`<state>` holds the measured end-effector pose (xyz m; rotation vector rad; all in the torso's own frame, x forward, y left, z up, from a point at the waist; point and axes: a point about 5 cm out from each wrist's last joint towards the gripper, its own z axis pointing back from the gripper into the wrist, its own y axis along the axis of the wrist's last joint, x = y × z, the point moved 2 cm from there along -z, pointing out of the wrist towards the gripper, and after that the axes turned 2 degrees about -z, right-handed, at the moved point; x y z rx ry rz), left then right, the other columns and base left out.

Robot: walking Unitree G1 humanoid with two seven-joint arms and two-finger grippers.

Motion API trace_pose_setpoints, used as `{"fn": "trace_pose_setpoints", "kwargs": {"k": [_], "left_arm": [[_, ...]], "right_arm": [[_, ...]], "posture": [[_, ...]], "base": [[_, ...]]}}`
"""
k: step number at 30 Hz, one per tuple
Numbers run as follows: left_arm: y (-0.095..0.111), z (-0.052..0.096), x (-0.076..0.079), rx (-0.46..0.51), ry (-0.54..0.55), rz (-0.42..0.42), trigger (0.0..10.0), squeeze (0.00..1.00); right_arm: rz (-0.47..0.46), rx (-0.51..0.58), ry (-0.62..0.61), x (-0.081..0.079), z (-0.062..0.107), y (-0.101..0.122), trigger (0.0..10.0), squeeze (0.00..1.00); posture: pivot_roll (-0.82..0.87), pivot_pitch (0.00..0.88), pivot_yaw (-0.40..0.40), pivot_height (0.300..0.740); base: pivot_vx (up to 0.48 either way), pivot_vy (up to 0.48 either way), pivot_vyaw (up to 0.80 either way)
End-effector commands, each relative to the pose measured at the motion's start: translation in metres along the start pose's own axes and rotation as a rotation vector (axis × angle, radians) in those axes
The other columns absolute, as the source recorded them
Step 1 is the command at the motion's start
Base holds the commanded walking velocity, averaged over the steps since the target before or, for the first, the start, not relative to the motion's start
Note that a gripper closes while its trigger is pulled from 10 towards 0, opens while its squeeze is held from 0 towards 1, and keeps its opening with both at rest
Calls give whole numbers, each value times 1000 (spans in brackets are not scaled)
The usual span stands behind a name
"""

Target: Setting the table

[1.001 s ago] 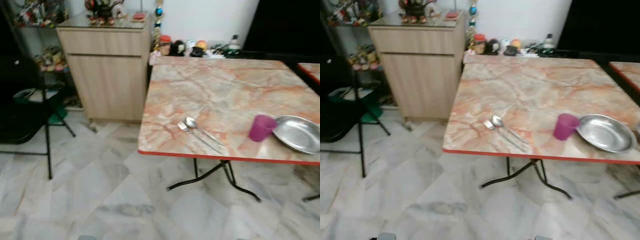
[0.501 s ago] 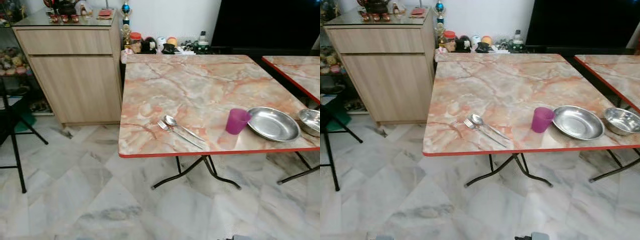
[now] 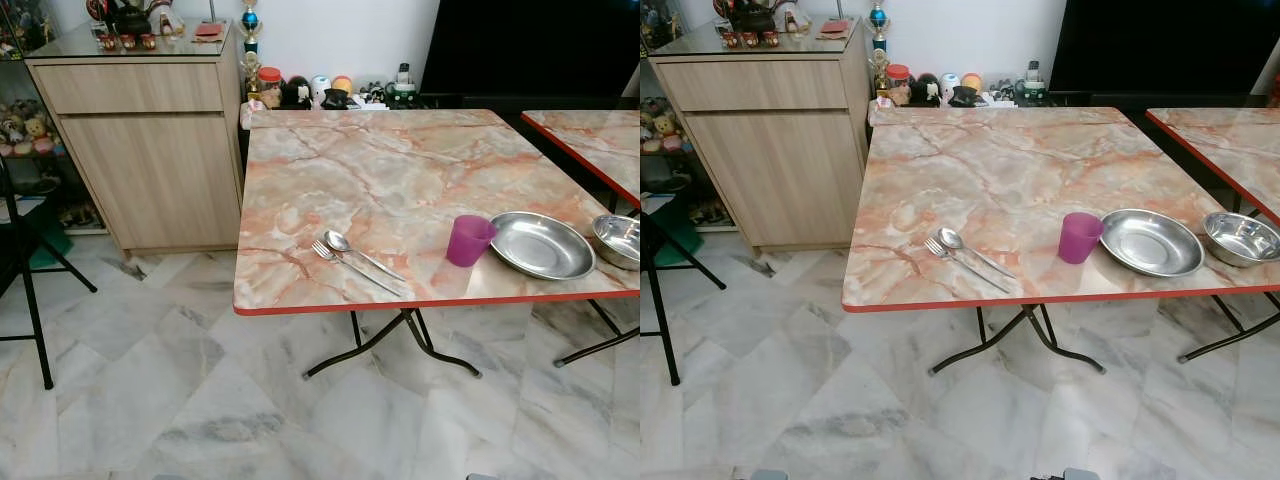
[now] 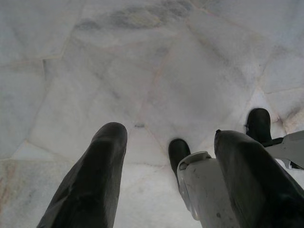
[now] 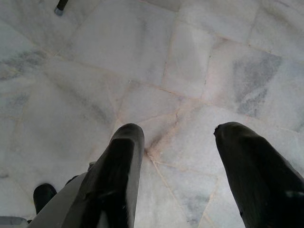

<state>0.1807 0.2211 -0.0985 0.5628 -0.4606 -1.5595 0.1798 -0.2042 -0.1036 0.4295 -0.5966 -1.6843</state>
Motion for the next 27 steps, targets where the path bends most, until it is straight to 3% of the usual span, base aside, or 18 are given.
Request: {"fn": "trace_pose_setpoints", "kwargs": {"k": [1,20,27], "left_arm": [[46,-12,12,26,-28,-91,10000,0],[46,-12,12,27,-29,-91,10000,0],[59,-13,18,94,-56,-73,10000,0]], "right_arm": [[-259,49,-5,-3,-2,11,10000,0],[-258,49,-2,-4,-2,11,10000,0],[-277,52,-7,-7,-1,7,10000,0]], "posture": [[-36,19,-10,740],[-35,18,-9,740],[-32,0,-10,740]], "base": [[0,0,0],[0,0,0],[0,-80,0]]}}
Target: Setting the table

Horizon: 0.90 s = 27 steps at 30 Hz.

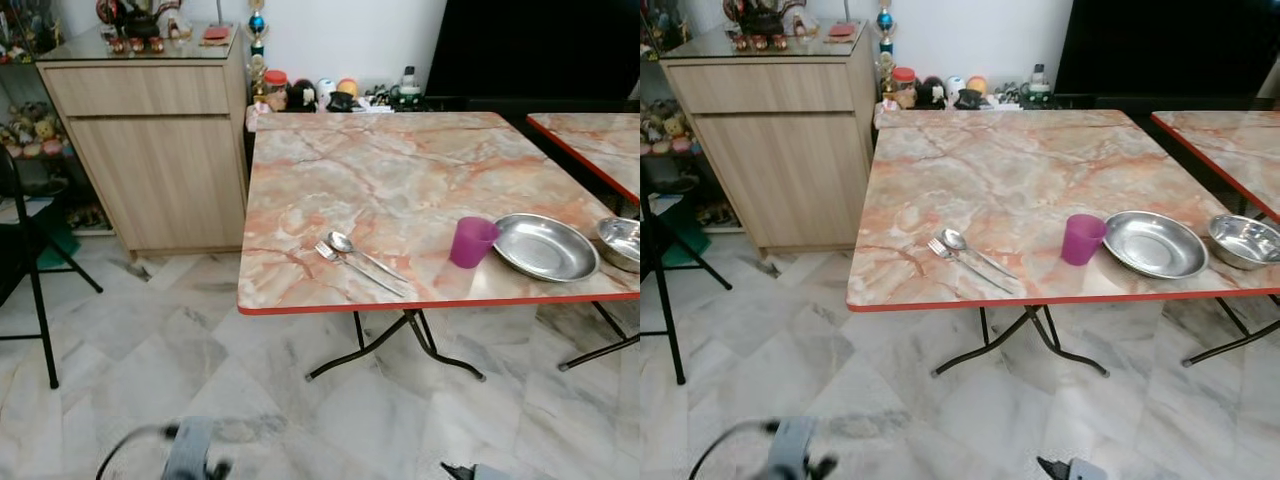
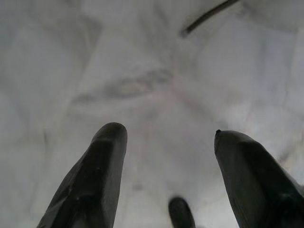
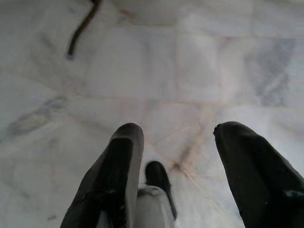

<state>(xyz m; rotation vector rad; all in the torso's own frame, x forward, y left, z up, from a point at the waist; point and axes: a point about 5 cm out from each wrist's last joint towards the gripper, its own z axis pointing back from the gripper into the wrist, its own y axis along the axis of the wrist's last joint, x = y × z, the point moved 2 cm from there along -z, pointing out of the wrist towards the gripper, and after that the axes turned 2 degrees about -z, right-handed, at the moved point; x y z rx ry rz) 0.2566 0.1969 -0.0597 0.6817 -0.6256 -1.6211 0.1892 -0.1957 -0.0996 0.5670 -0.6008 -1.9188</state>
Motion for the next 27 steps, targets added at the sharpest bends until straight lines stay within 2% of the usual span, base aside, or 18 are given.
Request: {"fn": "trace_pose_setpoints", "kwargs": {"k": [1,10,17,27], "left_arm": [[-26,6,1,-80,-7,9,10000,0],[-25,5,4,-86,-23,2,10000,0],[-24,4,5,-80,-22,12,10000,0],[-33,7,3,-103,-6,32,10000,0]], "right_arm": [[-16,2,-11,4,1,-1,10000,0],[-23,-3,-4,3,1,-4,10000,0],[26,-5,13,2,1,-3,10000,0],[40,17,14,2,-1,7,10000,0]], "posture": [[-33,0,-9,740],[-39,0,-4,740],[-41,0,-9,740],[-37,64,-33,740]], "base": [[0,-277,0],[0,-277,0],[0,-279,0],[0,-279,0]]}}
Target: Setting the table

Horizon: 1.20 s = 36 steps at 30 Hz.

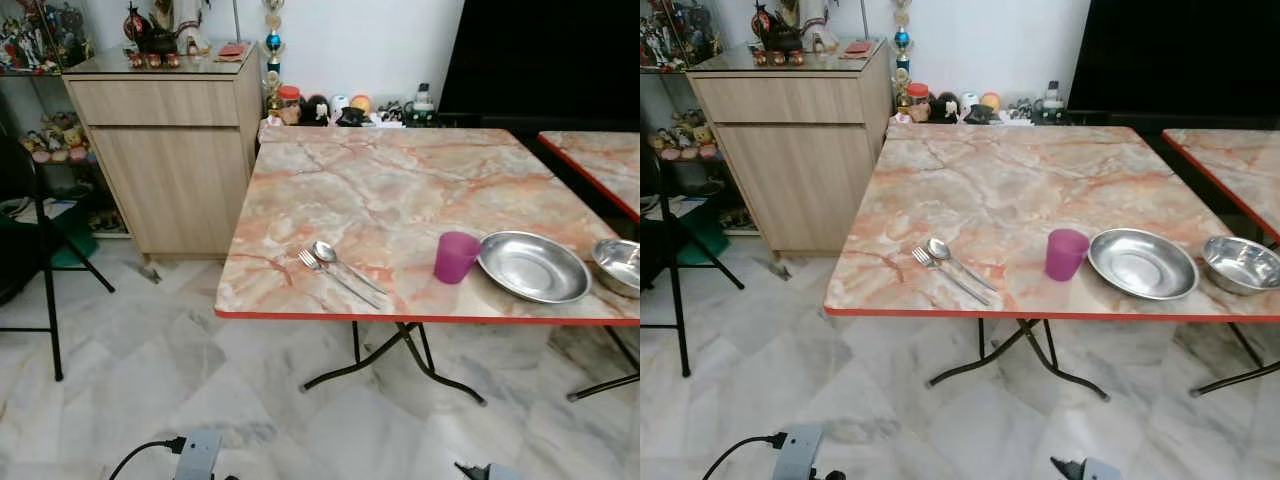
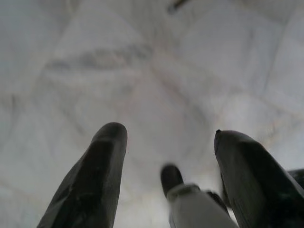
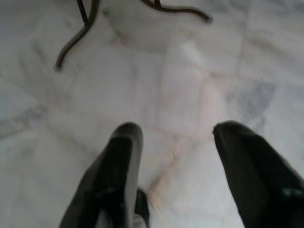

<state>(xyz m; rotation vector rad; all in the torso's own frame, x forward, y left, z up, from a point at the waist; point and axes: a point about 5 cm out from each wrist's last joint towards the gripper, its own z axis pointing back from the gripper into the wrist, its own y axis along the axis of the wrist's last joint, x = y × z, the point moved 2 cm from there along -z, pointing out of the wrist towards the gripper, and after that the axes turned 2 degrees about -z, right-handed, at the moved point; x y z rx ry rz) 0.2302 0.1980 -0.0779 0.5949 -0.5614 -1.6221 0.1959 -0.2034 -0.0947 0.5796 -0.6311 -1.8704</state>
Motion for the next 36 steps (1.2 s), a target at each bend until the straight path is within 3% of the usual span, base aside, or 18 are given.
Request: {"fn": "trace_pose_setpoints", "kwargs": {"k": [1,16,29,36], "left_arm": [[-2,0,-1,-10,10,16,10000,0],[-1,0,-2,-8,30,43,10000,0],[-10,2,-3,-23,28,65,10000,0],[-12,2,-2,-31,25,72,10000,0]], "right_arm": [[2,-14,4,-2,0,-3,10000,0],[3,46,8,-1,-3,15,10000,0],[13,31,16,-2,-2,11,10000,0],[18,24,11,-2,-2,9,10000,0]], "posture": [[-36,67,-34,740],[-47,93,-52,740],[-38,101,-60,740],[-39,102,-60,740]], "base": [[0,-277,0],[0,-74,0],[0,0,0],[274,0,0]]}}
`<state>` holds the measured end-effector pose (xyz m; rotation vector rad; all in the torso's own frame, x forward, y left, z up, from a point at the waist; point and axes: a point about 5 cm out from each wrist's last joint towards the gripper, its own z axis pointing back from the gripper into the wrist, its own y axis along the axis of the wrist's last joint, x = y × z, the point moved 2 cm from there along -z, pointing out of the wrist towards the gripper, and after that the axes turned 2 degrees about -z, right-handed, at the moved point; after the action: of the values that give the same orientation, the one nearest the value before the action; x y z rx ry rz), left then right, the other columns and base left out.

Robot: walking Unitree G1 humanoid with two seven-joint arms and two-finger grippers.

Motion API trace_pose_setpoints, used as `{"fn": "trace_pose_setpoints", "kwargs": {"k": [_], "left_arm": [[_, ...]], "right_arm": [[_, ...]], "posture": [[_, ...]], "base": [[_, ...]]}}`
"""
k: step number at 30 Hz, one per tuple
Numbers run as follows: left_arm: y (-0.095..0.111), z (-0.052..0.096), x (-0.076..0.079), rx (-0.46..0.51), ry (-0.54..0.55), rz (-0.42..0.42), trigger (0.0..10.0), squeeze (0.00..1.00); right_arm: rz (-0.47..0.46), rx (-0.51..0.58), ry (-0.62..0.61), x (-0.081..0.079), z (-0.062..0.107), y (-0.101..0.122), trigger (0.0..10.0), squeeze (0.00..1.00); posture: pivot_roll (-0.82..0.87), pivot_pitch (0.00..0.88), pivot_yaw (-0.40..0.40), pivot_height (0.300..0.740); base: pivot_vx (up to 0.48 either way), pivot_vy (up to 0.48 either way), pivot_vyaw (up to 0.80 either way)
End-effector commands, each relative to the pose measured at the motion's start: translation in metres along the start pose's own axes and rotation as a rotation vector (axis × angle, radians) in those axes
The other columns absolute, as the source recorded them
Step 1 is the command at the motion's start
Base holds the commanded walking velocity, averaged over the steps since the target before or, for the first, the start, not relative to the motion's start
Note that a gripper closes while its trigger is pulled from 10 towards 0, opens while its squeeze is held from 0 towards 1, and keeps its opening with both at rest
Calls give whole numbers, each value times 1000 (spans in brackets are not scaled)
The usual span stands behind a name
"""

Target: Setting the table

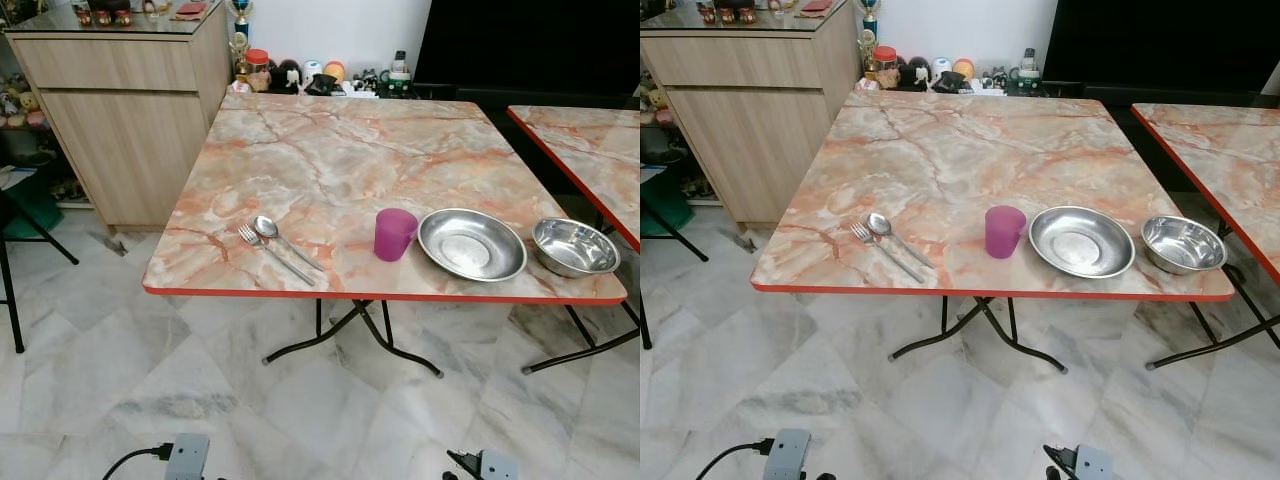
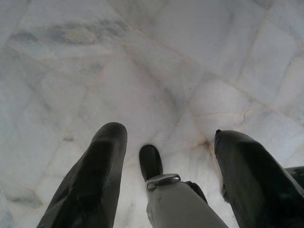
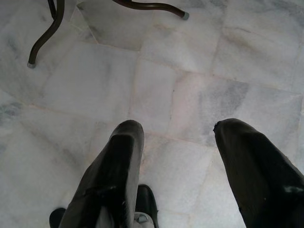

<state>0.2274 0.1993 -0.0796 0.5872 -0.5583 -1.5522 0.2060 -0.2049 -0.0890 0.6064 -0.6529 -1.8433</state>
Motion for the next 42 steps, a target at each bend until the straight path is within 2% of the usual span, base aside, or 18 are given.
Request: {"fn": "trace_pose_setpoints", "kwargs": {"k": [1,14,27,38,42], "left_arm": [[-9,2,-2,-31,3,6,10000,0],[-11,2,0,-38,-1,6,10000,0],[-11,2,1,-37,-3,12,10000,0],[-6,1,1,-31,-10,4,10000,0],[2,-1,-1,-17,-5,6,10000,0]], "right_arm": [[3,-6,-4,1,1,-2,10000,0],[4,-4,1,-1,1,-2,10000,0],[4,4,3,-2,0,0,10000,0],[14,-7,7,-5,-2,3,10000,0],[3,20,13,-9,-5,16,10000,0]], "posture": [[-39,102,-60,740],[-35,100,-61,740],[-31,93,-63,740],[-17,23,-50,740],[-22,0,-41,740]], "base": [[277,0,0],[279,0,0],[0,0,0],[0,0,0],[0,0,0]]}}
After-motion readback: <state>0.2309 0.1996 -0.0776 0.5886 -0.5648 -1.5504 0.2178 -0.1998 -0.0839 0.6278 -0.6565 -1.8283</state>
